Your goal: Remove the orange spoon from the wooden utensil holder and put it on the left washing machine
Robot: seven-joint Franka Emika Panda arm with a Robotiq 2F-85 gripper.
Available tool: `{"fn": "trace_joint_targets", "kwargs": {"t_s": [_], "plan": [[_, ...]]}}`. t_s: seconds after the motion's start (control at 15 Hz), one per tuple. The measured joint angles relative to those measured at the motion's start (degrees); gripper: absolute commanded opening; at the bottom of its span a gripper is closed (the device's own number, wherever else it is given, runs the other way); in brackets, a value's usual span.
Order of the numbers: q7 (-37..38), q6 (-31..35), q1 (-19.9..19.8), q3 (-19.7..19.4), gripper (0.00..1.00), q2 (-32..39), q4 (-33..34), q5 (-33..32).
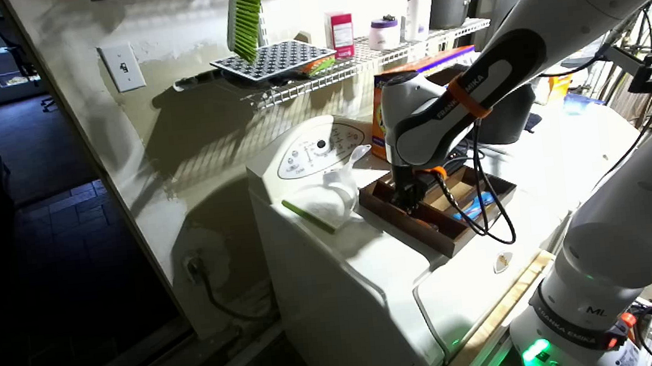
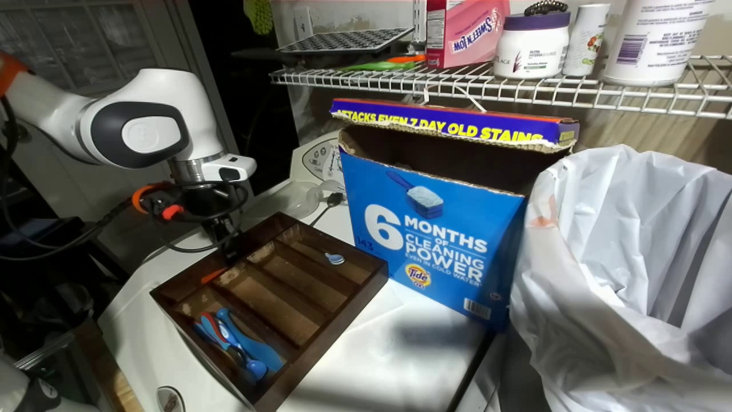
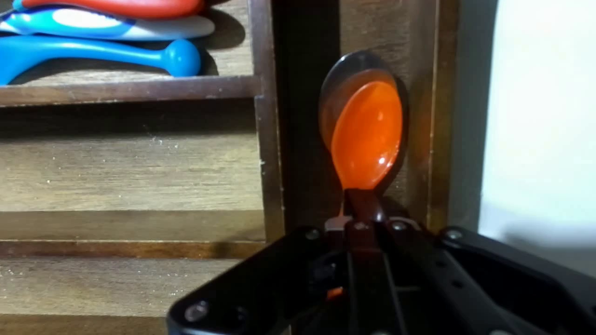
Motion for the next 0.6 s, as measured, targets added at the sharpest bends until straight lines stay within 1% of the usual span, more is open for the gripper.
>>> {"fn": "trace_joint_targets", "kwargs": {"t_s": [0.07,0.13,0.2,0.27,0.4,0.47,0.6], "plan": [[-0.02,0.19,0.0,-0.09,0.24,0.0,0.0,0.2],[-0.02,0.34,-0.01,-0.15,0.27,0.0,-0.01,0.22],[-0.02,0.49,-0.03,-0.17,0.2,0.0,-0.01,0.22],[-0.02,0.7,-0.05,-0.18,0.08,0.01,-0.02,0.22],[-0.02,1.04,-0.07,-0.18,0.04,0.01,-0.02,0.22],[-0.02,1.15,-0.07,-0.18,0.0,0.01,-0.02,0.22],[-0.01,1.46,-0.08,-0.18,0.3,0.01,-0.04,0.22]]}}
